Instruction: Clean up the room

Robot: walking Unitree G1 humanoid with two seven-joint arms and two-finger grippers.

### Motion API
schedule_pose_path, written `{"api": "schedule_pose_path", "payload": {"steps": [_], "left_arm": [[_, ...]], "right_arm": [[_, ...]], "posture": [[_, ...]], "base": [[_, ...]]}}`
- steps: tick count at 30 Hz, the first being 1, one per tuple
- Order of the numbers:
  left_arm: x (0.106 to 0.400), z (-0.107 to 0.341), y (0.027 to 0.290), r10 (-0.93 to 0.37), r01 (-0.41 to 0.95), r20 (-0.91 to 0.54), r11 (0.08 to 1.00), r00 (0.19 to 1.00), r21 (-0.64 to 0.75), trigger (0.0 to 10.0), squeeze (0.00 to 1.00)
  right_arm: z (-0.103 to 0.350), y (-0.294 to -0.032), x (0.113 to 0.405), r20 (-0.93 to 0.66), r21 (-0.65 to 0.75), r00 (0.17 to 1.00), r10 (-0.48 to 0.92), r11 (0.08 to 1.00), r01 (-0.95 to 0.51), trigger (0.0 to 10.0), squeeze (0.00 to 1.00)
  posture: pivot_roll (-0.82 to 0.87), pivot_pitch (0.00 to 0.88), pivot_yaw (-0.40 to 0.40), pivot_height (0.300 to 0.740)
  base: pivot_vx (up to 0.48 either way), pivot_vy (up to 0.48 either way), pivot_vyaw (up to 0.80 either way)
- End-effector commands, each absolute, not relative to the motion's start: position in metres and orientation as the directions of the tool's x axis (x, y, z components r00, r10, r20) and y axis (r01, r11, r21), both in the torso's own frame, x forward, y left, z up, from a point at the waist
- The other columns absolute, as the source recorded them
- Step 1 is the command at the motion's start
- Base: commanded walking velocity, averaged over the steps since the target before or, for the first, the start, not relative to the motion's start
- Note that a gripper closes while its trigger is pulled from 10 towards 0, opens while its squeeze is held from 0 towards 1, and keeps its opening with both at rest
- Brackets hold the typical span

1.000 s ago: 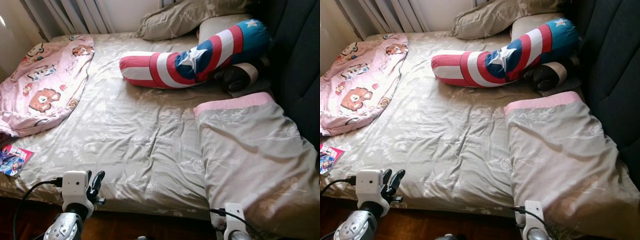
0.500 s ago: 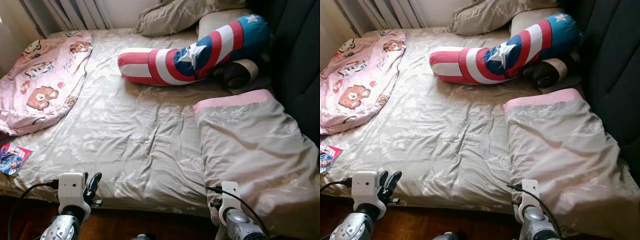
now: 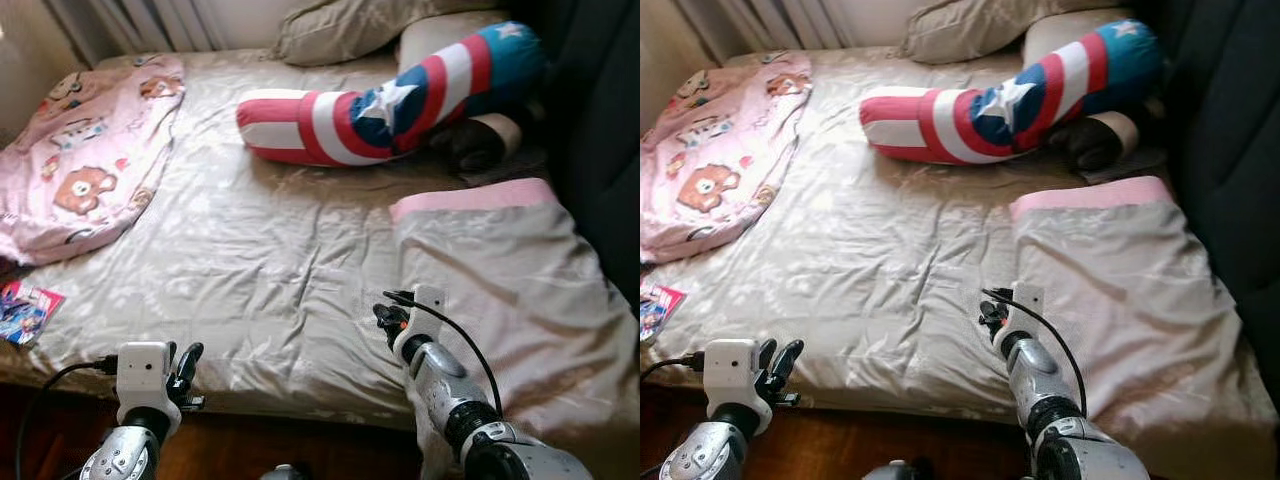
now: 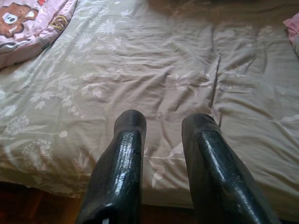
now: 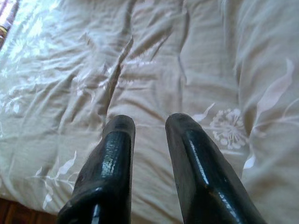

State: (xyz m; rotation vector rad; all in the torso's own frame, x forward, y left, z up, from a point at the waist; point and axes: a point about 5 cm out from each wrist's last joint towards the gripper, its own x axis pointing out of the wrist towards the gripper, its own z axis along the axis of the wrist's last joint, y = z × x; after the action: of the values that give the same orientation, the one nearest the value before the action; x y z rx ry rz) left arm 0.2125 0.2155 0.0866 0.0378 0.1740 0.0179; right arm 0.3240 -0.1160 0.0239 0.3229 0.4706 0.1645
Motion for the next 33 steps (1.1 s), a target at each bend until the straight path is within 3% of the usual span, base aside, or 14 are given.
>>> {"api": "schedule_pose_path", "payload": {"steps": [1, 9, 14, 19, 21, 27, 28, 31, 33], "left_arm": [[0.21, 0.083, 0.22, 0.043, -0.032, -0.196, 0.998, 0.98, 0.057, 10.0, 0.0], [0.219, 0.079, 0.216, 0.039, -0.032, -0.186, 0.999, 0.982, 0.038, 10.0, 0.0], [0.228, 0.079, 0.213, 0.034, -0.029, -0.171, 0.999, 0.985, 0.028, 10.0, 0.0], [0.23, 0.077, 0.214, 0.028, -0.025, -0.163, 0.999, 0.986, 0.024, 10.0, 0.0], [0.231, 0.077, 0.214, 0.027, -0.023, -0.163, 0.999, 0.986, 0.024, 10.0, 0.0], [0.235, 0.076, 0.215, 0.025, -0.022, -0.157, 0.999, 0.987, 0.024, 10.0, 0.0], [0.236, 0.076, 0.215, 0.023, -0.02, -0.154, 1.0, 0.988, 0.024, 10.0, 0.0], [0.238, 0.075, 0.214, 0.018, -0.015, -0.153, 1.0, 0.988, 0.024, 10.0, 0.0], [0.24, 0.075, 0.213, 0.013, -0.009, -0.15, 1.0, 0.989, 0.022, 10.0, 0.0]], "right_arm": [[0.012, -0.119, 0.314, -0.452, 0.355, 0.866, 0.213, 0.934, -0.045, 10.0, 0.0], [0.001, -0.157, 0.3, -0.42, 0.277, 0.904, 0.082, 0.96, 0.041, 10.0, 0.0], [0.0, -0.205, 0.283, -0.359, 0.033, 0.926, -0.118, 0.99, 0.139, 10.0, 0.0], [0.016, -0.252, 0.261, -0.162, -0.172, 0.934, -0.32, 0.941, 0.292, 10.0, 0.0], [0.016, -0.257, 0.254, -0.149, -0.195, 0.928, -0.341, 0.93, 0.311, 10.0, 0.0], [0.016, -0.261, 0.199, -0.095, -0.314, 0.925, -0.367, 0.893, 0.322, 10.0, 0.0], [0.014, -0.259, 0.176, -0.123, -0.348, 0.923, -0.364, 0.887, 0.304, 10.0, 0.0], [0.002, -0.259, 0.147, -0.239, -0.414, 0.896, -0.373, 0.874, 0.254, 10.0, 0.0], [-0.014, -0.264, 0.126, -0.378, -0.464, 0.829, -0.413, 0.859, 0.216, 10.0, 0.0]], "posture": [[0.2, 0.196, 0.091, 0.74], [0.17, 0.14, 0.082, 0.74], [0.15, 0.115, 0.082, 0.74], [0.13, 0.107, 0.085, 0.74], [0.12, 0.104, 0.083, 0.74], [0.11, 0.09, 0.081, 0.74], [0.11, 0.089, 0.082, 0.74], [0.1, 0.085, 0.081, 0.74], [0.1, 0.085, 0.08, 0.74]], "base": [[0.0, 0.0, 0.0], [0.0, 0.0, 0.0], [0.0, 0.0, 0.0], [0.0, 0.0, 0.0], [0.0, 0.0, 0.0], [0.0, 0.0, 0.0], [0.0, 0.0, 0.0], [0.0, 0.0, 0.0], [0.0, 0.0, 0.0]]}}
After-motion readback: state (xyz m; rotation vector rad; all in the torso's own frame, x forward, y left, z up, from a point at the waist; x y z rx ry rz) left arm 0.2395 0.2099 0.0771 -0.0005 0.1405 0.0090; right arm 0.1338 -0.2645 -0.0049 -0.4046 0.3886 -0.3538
